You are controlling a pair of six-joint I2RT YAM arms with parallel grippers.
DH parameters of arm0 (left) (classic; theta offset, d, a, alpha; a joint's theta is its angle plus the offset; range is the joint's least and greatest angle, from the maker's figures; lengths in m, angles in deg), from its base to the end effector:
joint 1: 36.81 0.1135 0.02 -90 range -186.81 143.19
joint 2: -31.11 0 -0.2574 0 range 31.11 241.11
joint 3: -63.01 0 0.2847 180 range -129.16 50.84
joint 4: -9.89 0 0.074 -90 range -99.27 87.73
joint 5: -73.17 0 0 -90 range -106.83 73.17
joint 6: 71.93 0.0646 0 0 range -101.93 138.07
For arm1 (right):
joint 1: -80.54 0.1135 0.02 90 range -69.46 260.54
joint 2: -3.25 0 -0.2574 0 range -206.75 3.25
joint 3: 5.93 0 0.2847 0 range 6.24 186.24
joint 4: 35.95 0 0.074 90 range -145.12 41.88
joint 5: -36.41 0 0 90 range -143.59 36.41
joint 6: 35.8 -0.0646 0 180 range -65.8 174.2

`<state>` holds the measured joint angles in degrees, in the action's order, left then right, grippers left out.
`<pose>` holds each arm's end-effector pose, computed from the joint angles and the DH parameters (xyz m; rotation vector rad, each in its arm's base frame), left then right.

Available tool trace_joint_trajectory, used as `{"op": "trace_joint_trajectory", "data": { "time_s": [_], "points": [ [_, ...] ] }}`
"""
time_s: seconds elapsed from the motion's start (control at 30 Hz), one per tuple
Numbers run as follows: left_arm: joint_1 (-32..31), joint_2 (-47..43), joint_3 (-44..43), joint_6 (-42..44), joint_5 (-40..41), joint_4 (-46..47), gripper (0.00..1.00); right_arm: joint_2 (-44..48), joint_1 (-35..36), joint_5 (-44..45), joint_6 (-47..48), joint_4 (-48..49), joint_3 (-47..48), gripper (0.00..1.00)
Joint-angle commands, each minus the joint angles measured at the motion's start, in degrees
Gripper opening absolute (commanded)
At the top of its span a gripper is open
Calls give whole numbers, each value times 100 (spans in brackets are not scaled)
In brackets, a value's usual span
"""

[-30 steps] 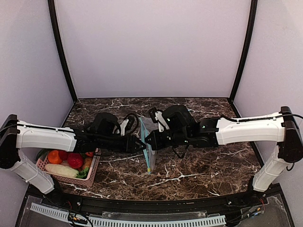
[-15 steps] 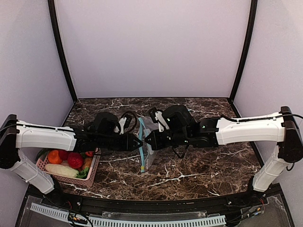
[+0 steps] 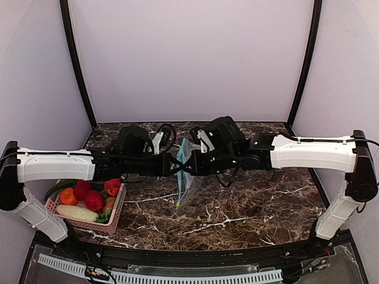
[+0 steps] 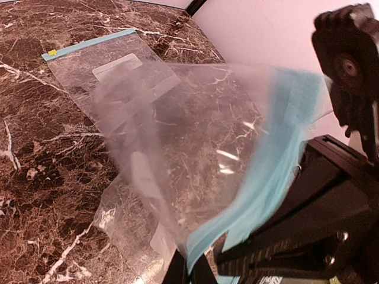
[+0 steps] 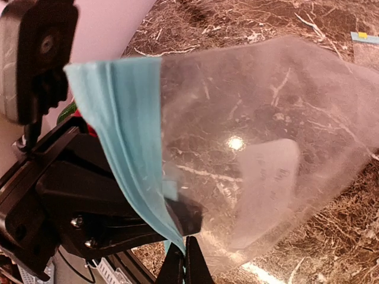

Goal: Place the food in the zip-top bag and seal the zipper
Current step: Pass from the right arm to the left

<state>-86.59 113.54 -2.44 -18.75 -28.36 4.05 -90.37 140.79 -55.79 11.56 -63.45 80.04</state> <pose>0.2387 -0.3023 0.2323 0.3866 2.1238 -1.1393 0.2121 0.3760 0.2527 -0.3889 2.3553 0.9972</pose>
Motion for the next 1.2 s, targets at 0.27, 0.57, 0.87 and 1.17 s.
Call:
{"op": "trace_joint_trajectory", "data": {
  "time_s": [0.27, 0.57, 0.87, 1.17],
  "points": [
    [21, -109, -661, 858, -402, -1175, 1, 851, -1211, -1967, -626, -303, -419, 0],
    [92, -188, -895, 1104, -153, -1767, 1, 1127, -1322, -993, -376, -1137, -519, 0],
    [95, -65, -664, 1130, -843, -1283, 1, 1013, -1122, -360, -26, -1444, -452, 0],
    [91, 46, -485, 886, -1299, -661, 1, 269, -404, 197, 104, -1480, 35, 28]
  ]
}}
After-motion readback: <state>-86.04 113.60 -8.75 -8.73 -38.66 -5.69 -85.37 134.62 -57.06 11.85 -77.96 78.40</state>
